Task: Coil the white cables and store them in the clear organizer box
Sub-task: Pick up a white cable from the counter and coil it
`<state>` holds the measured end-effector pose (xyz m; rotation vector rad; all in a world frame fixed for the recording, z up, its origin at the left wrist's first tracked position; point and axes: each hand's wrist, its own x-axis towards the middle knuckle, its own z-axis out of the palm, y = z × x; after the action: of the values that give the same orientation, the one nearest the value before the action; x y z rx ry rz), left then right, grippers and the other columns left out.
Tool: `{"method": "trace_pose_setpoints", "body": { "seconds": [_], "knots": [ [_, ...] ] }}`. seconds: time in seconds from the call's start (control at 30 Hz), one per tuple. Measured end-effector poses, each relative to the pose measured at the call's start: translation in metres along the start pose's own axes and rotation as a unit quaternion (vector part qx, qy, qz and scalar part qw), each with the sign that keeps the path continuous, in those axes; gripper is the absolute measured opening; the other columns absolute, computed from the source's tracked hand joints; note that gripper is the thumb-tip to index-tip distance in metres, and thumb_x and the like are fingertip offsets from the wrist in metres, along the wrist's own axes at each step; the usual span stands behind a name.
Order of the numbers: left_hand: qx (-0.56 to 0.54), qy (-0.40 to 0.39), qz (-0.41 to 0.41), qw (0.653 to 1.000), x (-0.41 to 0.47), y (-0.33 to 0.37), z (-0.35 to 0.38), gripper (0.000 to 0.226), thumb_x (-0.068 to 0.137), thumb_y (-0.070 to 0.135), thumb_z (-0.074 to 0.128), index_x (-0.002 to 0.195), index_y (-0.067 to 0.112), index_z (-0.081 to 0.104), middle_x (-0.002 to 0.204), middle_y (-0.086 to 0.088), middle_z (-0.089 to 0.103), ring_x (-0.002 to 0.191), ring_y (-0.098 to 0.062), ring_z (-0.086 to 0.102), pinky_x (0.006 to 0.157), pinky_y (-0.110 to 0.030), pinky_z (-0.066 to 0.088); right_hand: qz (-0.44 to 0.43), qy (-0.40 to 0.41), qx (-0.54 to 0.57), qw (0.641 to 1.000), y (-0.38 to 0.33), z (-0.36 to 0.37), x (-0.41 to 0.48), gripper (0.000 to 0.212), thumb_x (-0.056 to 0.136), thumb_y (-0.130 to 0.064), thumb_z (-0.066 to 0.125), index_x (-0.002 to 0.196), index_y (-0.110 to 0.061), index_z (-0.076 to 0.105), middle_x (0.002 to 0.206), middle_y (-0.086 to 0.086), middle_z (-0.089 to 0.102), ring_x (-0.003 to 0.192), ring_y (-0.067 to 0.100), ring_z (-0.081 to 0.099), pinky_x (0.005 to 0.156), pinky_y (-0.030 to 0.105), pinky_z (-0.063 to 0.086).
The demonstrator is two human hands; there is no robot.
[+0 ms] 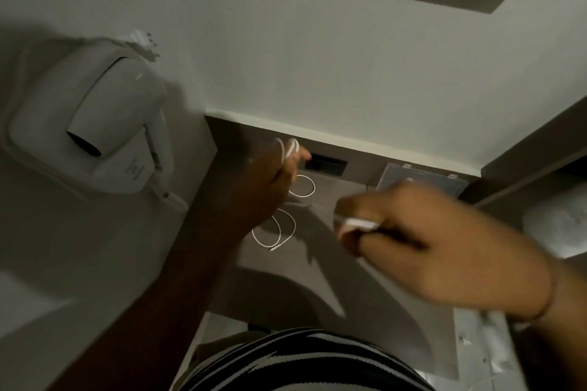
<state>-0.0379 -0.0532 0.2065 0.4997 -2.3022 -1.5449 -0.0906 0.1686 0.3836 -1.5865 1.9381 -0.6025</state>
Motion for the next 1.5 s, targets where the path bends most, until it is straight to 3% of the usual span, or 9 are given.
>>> {"method": "trace_pose_setpoints", "body": {
  "seconds": [0.17, 0.27, 0.47, 0.63, 0.8, 0.9, 1.03, 1.17, 1.5],
  "knots": [
    [-0.18, -0.108, 0.02, 0.978, -0.045, 0.03, 0.001, 0.056, 0.1, 0.071, 0.037, 0.091, 0.032, 0.076, 0.066, -0.019, 0.052, 0.054, -0.029, 0.047, 0.055, -0.022, 0.044, -0.035, 0.19, 0.217, 0.957, 0.045, -0.053, 0.027, 0.04, 0.102, -0.021, 0.053, 0.062, -0.014, 0.053, 0.058, 0.0, 0.041, 0.05, 0.011, 0.034, 0.05, 0.019, 0.031],
    [-0.263, -0.125, 0.061, 0.955, -0.059, 0.061, -0.007, 0.051, 0.103, 0.062, 0.041, 0.083, 0.026, 0.071, 0.058, -0.001, 0.056, 0.045, -0.024, 0.043, 0.049, -0.044, 0.048, 0.041, 0.305, 0.281, 0.909, 0.084, -0.038, 0.066, 0.048, 0.108, -0.022, 0.054, 0.064, -0.005, 0.046, 0.057, 0.006, 0.029, 0.049, 0.013, 0.025, 0.048, 0.021, 0.024],
    [-0.511, -0.059, 0.072, 0.854, -0.029, 0.091, -0.035, 0.036, 0.11, 0.04, 0.04, 0.086, 0.021, 0.059, 0.06, 0.008, 0.048, 0.051, -0.01, 0.051, 0.081, -0.03, 0.056, 0.062, 0.2, 0.281, 0.936, 0.078, 0.09, 0.084, 0.043, 0.106, -0.044, 0.042, 0.072, -0.02, 0.053, 0.052, -0.018, 0.052, 0.048, -0.005, 0.046, 0.054, 0.006, 0.038],
    [-0.152, 0.089, 0.099, 0.979, -0.015, 0.07, -0.017, 0.038, 0.113, 0.038, 0.031, 0.091, 0.037, 0.062, 0.084, 0.002, 0.077, 0.079, -0.041, 0.073, 0.074, -0.054, 0.056, 0.026, 0.116, 0.109, 0.987, 0.039, 0.089, 0.048, 0.034, 0.111, -0.037, 0.045, 0.091, -0.015, 0.062, 0.072, 0.008, 0.064, 0.065, 0.024, 0.063, 0.067, 0.049, 0.054],
    [-0.018, -0.031, 0.078, 0.996, -0.029, 0.053, 0.002, 0.03, 0.109, 0.05, 0.038, 0.087, 0.048, 0.059, 0.074, 0.012, 0.07, 0.057, -0.002, 0.066, 0.055, -0.014, 0.05, -0.003, 0.071, -0.174, 0.982, 0.02, -0.017, 0.022, 0.029, 0.105, -0.041, 0.052, 0.083, -0.03, 0.068, 0.063, -0.011, 0.063, 0.056, 0.004, 0.062, 0.061, 0.029, 0.054],
    [-0.215, -0.135, -0.021, 0.967, -0.042, 0.061, 0.011, 0.042, 0.089, 0.077, 0.053, 0.08, 0.041, 0.072, 0.064, 0.006, 0.067, 0.051, -0.004, 0.061, 0.055, -0.014, 0.05, -0.058, 0.107, -0.08, 0.989, 0.024, -0.044, 0.027, 0.026, 0.1, -0.041, 0.061, 0.087, -0.026, 0.077, 0.07, -0.016, 0.069, 0.061, 0.005, 0.068, 0.059, 0.018, 0.051],
    [-0.45, -0.231, -0.076, 0.86, -0.043, 0.077, 0.001, 0.055, 0.089, 0.075, 0.054, 0.071, 0.025, 0.069, 0.05, 0.011, 0.058, 0.04, 0.002, 0.049, 0.05, -0.018, 0.045, -0.05, 0.228, 0.169, 0.958, 0.057, -0.03, 0.053, 0.011, 0.096, -0.008, 0.076, 0.093, 0.003, 0.075, 0.082, 0.028, 0.074, 0.065, 0.044, 0.066, 0.062, 0.043, 0.052],
    [-0.543, -0.231, -0.045, 0.806, -0.037, 0.091, -0.005, 0.051, 0.11, 0.049, 0.034, 0.072, 0.02, 0.055, 0.048, 0.009, 0.051, 0.038, -0.004, 0.048, 0.069, -0.023, 0.054, -0.007, 0.303, 0.339, 0.89, 0.072, 0.034, 0.075, 0.02, 0.105, -0.002, 0.058, 0.087, 0.006, 0.059, 0.055, 0.013, 0.058, 0.051, 0.017, 0.048, 0.049, 0.024, 0.037],
    [-0.54, -0.161, -0.018, 0.826, -0.033, 0.096, 0.007, 0.041, 0.114, 0.018, 0.024, 0.11, 0.012, 0.064, 0.079, 0.003, 0.063, 0.076, -0.013, 0.065, 0.086, -0.036, 0.05, 0.129, 0.32, 0.503, 0.792, 0.05, 0.09, 0.054, 0.046, 0.113, -0.044, 0.037, 0.075, -0.031, 0.061, 0.059, -0.007, 0.045, 0.05, 0.01, 0.041, 0.049, 0.024, 0.035]
  ]
}}
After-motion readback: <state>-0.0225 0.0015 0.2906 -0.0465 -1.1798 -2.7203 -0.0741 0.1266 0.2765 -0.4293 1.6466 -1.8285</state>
